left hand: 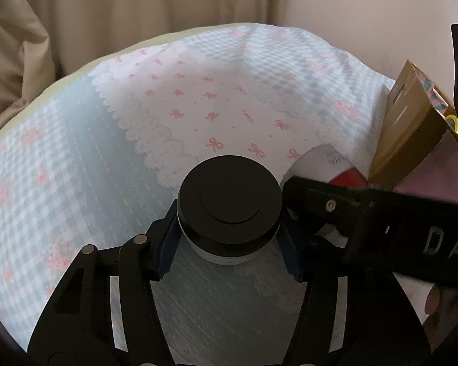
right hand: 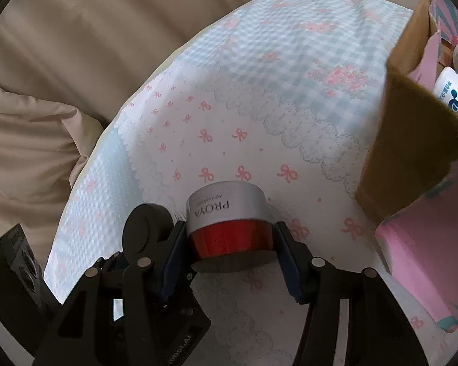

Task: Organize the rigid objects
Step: 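Grasp the black-lidded jar with the left tool while the right tool grasps the red PROYA jar, then carry the black-lidded jar and red jar over the cardboard box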

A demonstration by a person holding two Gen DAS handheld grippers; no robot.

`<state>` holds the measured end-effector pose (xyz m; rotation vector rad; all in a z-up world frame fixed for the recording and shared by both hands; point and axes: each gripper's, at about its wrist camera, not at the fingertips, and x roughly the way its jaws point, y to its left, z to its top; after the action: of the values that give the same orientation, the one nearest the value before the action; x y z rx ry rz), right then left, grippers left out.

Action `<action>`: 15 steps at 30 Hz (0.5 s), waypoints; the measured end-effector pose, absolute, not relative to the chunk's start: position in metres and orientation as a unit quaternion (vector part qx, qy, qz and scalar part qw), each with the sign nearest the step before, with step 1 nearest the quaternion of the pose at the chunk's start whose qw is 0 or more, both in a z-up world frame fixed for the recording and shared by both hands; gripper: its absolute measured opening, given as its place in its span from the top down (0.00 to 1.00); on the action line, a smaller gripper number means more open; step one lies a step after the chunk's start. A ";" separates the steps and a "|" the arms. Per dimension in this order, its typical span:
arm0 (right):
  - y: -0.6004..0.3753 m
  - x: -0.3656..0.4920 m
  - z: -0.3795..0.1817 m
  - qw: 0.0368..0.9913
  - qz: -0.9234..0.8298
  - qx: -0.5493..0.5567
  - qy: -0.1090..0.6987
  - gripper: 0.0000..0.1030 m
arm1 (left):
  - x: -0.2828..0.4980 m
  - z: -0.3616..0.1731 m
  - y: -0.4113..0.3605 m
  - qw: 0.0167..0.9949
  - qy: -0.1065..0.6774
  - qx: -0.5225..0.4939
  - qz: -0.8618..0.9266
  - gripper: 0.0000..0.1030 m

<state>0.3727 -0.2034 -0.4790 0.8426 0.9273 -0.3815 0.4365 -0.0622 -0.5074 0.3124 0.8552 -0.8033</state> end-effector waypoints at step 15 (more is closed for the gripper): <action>-0.203 0.348 -0.451 0.800 -0.165 0.390 0.426 0.51 | 0.409 -0.484 -0.028 0.828 0.432 0.125 -0.334 0.48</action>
<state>0.3475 -0.2034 -0.4507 0.8372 0.9138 -0.3531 0.4094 -0.0282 -0.4838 0.2659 0.9173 -0.7101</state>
